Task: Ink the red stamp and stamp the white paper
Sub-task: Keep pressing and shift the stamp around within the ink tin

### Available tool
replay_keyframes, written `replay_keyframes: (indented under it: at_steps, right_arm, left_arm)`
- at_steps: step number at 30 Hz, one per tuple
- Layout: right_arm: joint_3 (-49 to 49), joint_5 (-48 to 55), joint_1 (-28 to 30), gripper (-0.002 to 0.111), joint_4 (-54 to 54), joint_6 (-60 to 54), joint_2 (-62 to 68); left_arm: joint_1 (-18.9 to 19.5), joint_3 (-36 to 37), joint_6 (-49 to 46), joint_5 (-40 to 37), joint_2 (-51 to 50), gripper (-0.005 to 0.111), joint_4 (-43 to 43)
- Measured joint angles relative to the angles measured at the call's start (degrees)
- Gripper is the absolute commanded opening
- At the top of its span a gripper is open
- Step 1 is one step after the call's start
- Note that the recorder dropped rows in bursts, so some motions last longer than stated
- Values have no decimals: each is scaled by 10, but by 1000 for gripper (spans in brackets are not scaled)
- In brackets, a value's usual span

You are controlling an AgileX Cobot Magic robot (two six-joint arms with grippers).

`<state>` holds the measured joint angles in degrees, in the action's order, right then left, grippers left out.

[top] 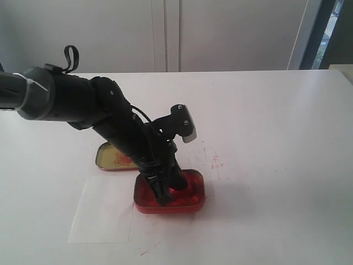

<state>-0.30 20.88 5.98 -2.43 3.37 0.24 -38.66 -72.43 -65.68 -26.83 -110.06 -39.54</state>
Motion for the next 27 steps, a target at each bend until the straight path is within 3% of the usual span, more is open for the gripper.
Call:
replay_keyframes:
  at_steps: [27]
  right_arm:
    - [0, 0, 0, 0, 0, 0, 0]
  left_arm:
    - [0, -23, 35, -35, 4, 0, 19]
